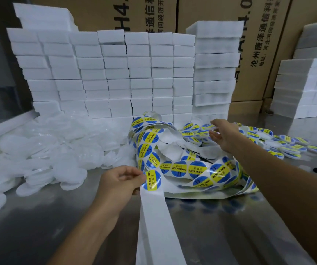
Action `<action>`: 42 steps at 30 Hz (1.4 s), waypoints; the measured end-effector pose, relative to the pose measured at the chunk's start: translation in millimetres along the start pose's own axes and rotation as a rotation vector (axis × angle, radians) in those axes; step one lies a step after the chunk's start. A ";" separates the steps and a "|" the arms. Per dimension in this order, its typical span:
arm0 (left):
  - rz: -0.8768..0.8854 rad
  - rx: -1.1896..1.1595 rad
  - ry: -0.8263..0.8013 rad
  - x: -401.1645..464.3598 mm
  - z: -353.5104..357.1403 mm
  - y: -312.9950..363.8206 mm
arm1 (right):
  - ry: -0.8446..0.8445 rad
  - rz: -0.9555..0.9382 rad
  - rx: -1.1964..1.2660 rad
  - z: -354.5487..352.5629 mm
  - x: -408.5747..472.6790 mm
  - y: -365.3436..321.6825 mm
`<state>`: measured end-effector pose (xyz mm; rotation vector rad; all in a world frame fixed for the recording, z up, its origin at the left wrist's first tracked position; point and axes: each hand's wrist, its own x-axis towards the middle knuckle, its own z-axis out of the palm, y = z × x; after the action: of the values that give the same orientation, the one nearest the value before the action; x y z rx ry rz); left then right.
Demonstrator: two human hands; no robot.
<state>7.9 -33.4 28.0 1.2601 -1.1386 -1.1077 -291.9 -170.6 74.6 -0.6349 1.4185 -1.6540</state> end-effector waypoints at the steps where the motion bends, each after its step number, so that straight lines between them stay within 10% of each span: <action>1: 0.002 -0.039 -0.003 0.7 -0.3 -0.2 | 0.003 0.008 -0.005 -0.3 4.2 0.6; 15: 0.098 -0.091 -0.059 -2.9 2.9 1.3 | -0.082 -0.171 -0.221 15.2 -50.5 10.8; 25: 0.201 -0.130 -0.022 -1.8 4.5 -1.5 | -0.459 -1.151 -0.605 31.9 -176.6 79.7; 31: 0.381 0.086 -0.042 -4.4 7.5 -3.9 | -0.439 -1.328 -0.771 24.3 -179.1 85.6; 37: 0.492 0.232 -0.053 -2.1 7.5 -10.1 | -0.393 -1.128 -0.663 22.8 -178.9 85.2; 42: 0.440 0.215 -0.025 4.9 5.2 -18.1 | -0.348 -0.438 -0.267 22.4 -172.5 75.6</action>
<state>3.5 -39.1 9.9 1.0848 -1.4981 -0.6875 -164.4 -36.8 31.7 -1.3963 1.3099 -1.5806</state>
